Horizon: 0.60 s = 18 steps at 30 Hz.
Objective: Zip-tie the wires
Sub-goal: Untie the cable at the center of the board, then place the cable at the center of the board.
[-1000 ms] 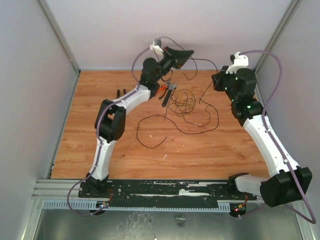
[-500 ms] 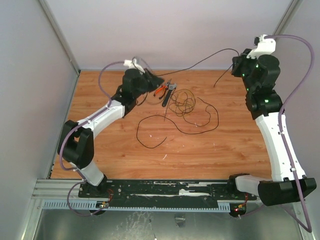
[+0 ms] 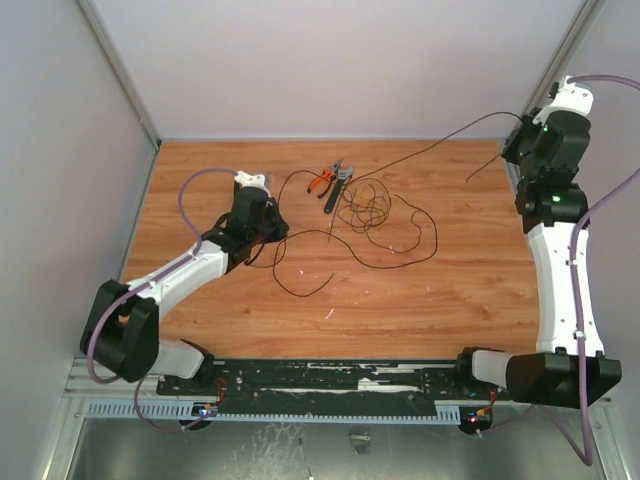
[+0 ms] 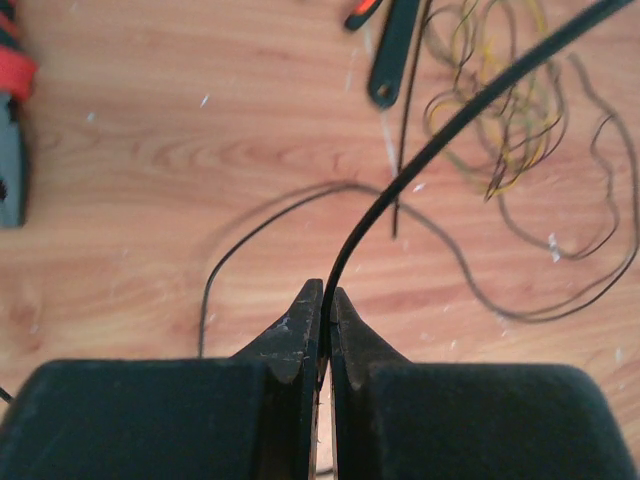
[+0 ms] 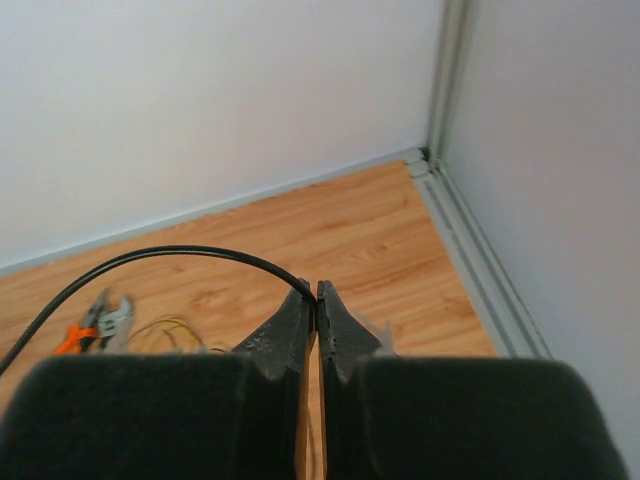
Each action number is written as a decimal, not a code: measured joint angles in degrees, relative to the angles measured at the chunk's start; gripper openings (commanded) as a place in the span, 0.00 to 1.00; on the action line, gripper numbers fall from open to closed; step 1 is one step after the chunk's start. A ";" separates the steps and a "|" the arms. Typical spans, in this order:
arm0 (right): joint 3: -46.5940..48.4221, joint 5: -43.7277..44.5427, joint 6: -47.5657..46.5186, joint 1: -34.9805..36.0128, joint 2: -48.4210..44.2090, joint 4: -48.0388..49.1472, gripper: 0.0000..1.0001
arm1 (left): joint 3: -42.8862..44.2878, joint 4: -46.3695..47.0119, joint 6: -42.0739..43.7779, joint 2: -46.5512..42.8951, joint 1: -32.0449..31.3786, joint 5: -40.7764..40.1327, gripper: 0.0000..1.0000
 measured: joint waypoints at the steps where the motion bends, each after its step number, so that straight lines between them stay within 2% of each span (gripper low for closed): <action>1: -0.15 0.42 -0.33 -0.68 0.00 -0.24 0.00 | -1.09 -1.14 0.66 -1.31 -0.02 -0.13 0.06; 8: -5.97 3.21 -2.64 -5.07 -0.04 -2.14 0.00 | -2.08 -10.29 5.49 -8.31 0.00 -0.24 0.08; 14: -19.23 3.91 -2.64 -5.20 -0.02 -2.80 0.00 | -1.25 -16.63 8.39 -8.35 -0.02 2.27 0.10; 18: -24.50 4.68 -2.43 -5.20 0.79 -1.79 0.00 | -1.25 -18.56 9.18 -7.50 -0.04 4.00 0.10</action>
